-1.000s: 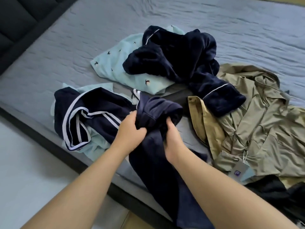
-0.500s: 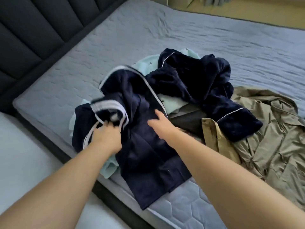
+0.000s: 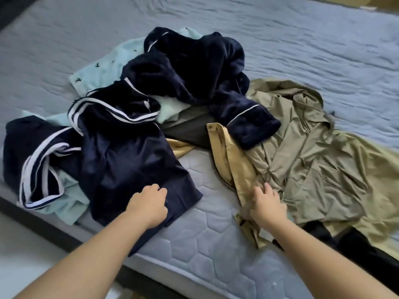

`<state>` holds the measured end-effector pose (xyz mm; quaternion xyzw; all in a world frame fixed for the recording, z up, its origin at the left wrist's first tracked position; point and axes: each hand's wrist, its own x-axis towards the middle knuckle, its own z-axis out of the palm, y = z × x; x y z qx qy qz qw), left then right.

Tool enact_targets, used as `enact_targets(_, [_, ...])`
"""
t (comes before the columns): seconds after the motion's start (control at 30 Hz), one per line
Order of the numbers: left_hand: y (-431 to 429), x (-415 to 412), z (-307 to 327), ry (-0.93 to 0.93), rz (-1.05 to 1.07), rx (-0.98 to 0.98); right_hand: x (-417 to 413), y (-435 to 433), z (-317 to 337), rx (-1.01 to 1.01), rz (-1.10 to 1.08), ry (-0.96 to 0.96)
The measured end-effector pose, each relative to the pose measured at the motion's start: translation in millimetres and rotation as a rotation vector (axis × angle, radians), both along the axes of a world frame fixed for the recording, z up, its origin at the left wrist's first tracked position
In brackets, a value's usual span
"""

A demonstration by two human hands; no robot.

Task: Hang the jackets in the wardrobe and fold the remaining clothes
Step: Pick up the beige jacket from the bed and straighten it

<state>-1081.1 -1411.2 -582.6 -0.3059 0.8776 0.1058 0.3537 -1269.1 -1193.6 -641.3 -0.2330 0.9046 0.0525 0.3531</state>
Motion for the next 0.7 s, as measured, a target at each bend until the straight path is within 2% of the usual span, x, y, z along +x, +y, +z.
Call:
enact_targets(0.07, [22.5,-6.8,-12.4,0.001,-0.02,0.014,-8.7,30.5,-9.2,0.079,0.015,-0.001])
enact_targets(0.13, [46.1,-13.2,-25.8,-0.007,-0.044,0.028,-13.4,59.3,-17.2,0.14,0.143,0.04])
enact_targets(0.23, [80.2,-25.9,-41.6,0.01,-0.102,0.048,-22.7,88.4,-23.4,0.117,0.354,0.185])
enact_targets(0.33, [114.3,-41.7,-49.0,0.043,-0.134,0.081,-29.5,106.5,-24.3,0.03,0.398,0.17])
enact_targets(0.4, [136.7,-55.1,-49.0,0.067,-0.162,0.106,-31.8,120.1,-18.9,-0.047,0.346,0.083])
enact_targets(0.5, [172.8,-80.0,-44.5,0.146,-0.17,0.161,-33.1,148.1,-1.8,-0.141,0.236,-0.186])
enact_targets(0.63, [222.8,-118.3,-40.7,0.297,-0.253,0.168,-29.2,196.7,18.6,-0.082,0.3,-0.423])
enact_targets(0.7, [247.0,-133.1,-43.0,0.24,-0.387,0.19,-30.3,216.3,26.5,-0.073,0.285,-0.477])
